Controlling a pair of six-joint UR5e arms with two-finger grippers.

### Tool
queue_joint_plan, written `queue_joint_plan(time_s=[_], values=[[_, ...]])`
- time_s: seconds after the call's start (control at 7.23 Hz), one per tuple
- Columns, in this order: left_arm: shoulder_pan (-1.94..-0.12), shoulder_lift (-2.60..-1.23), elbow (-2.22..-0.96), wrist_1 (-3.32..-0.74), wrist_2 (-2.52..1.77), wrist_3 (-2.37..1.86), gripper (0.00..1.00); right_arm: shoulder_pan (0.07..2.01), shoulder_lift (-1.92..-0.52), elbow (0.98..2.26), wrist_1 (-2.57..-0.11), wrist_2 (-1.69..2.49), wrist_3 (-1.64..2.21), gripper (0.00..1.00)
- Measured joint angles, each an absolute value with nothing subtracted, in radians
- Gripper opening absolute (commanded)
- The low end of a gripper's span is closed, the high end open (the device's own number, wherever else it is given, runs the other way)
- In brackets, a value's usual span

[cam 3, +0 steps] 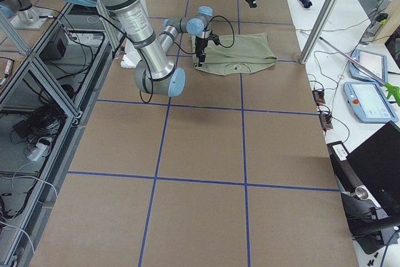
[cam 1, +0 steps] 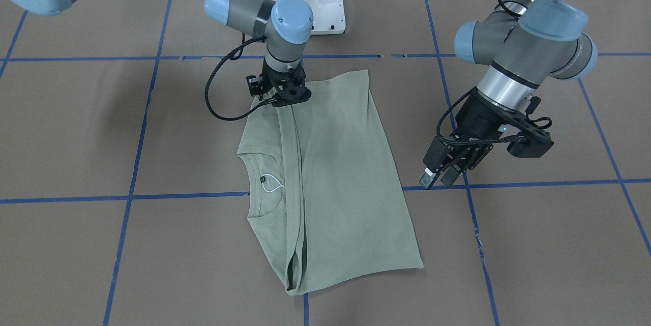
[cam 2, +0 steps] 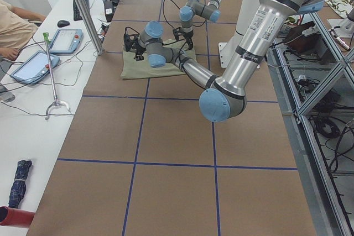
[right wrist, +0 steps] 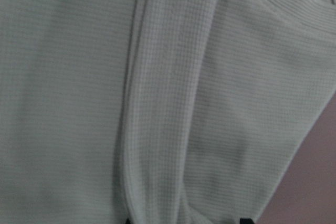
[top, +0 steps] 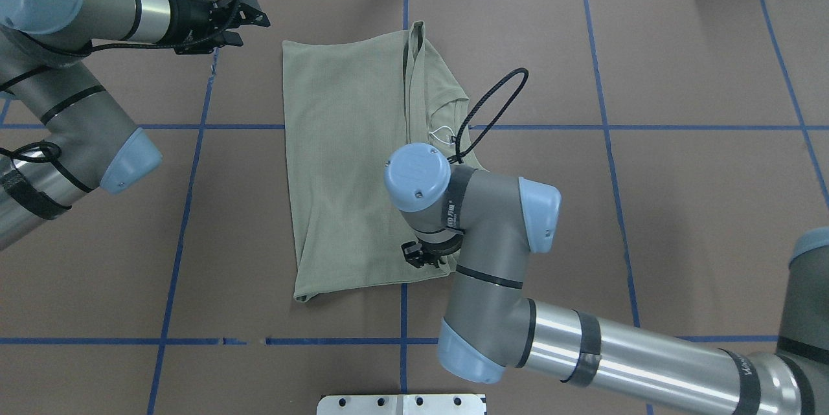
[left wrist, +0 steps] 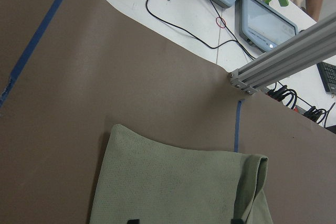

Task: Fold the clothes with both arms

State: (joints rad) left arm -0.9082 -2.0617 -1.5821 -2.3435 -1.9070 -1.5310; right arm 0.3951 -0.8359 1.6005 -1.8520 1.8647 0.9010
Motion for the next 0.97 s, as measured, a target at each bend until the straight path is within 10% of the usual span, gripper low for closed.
queue_joint_plan(time_s=[0.97], values=[[-0.905,-2.064,-1.588,-2.344,-1.908,-1.555,0.66,0.463,-1.003,1.759,-1.852,1.854,0.801,0.79]])
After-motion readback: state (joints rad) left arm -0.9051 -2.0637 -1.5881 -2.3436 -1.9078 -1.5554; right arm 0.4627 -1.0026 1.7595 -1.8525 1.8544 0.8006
